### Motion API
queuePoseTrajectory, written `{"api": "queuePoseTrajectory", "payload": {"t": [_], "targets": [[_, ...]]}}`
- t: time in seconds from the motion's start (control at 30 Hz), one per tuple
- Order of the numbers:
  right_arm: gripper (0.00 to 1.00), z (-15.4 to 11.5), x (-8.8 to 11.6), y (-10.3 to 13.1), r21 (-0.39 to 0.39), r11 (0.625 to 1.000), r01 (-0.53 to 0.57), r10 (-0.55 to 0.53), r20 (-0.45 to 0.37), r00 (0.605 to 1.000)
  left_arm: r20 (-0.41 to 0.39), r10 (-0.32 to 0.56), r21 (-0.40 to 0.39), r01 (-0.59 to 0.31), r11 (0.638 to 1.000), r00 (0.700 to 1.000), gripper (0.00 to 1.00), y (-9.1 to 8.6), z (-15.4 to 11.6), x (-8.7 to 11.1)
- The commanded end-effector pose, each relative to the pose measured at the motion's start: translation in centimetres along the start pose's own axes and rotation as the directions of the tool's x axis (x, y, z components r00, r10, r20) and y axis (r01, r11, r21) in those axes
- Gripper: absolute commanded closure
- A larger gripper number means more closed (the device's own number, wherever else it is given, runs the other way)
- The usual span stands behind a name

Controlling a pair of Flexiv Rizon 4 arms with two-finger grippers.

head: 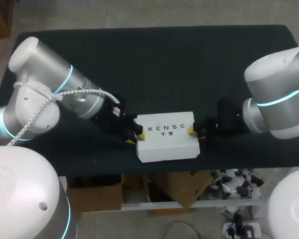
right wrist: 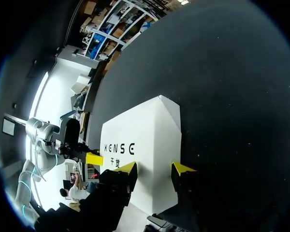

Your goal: Assemble the packaging by folding the flat box into shape, placing the metal phone stand inside, and closing the box properly

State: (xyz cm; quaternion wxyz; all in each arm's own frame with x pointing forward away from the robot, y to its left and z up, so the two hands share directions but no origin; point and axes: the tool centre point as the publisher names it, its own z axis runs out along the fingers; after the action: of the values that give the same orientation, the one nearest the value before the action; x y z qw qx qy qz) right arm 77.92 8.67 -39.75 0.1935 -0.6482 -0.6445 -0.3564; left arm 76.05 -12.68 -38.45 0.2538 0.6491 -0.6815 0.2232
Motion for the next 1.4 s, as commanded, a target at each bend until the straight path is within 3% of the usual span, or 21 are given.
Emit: {"api": "queuePoseTrajectory", "payload": {"t": [0.03, 0.53, 1.4], "targets": [[0.53, 1.0, 0.6, 0.2, 0.017, 1.000, -0.002, 0.003, -0.042, 0.999, -0.003, -0.008, -0.017, 0.008, 1.000, 1.000, 0.60, -0.4, 1.5, 0.8], [0.54, 0.8, 1.6, 0.9, 0.100, 0.994, -0.034, 0.034, 0.002, 0.999, -0.024, -0.051, -0.044, 0.050, 0.998, 0.998, 0.57, -0.8, 0.9, 1.4], [0.60, 0.2, 1.9, 0.7, 0.167, 0.983, -0.079, 0.077, 0.021, 0.997, -0.029, -0.133, -0.096, 0.129, 0.987, 0.991, 0.56, -1.7, -0.5, 2.4]]}}
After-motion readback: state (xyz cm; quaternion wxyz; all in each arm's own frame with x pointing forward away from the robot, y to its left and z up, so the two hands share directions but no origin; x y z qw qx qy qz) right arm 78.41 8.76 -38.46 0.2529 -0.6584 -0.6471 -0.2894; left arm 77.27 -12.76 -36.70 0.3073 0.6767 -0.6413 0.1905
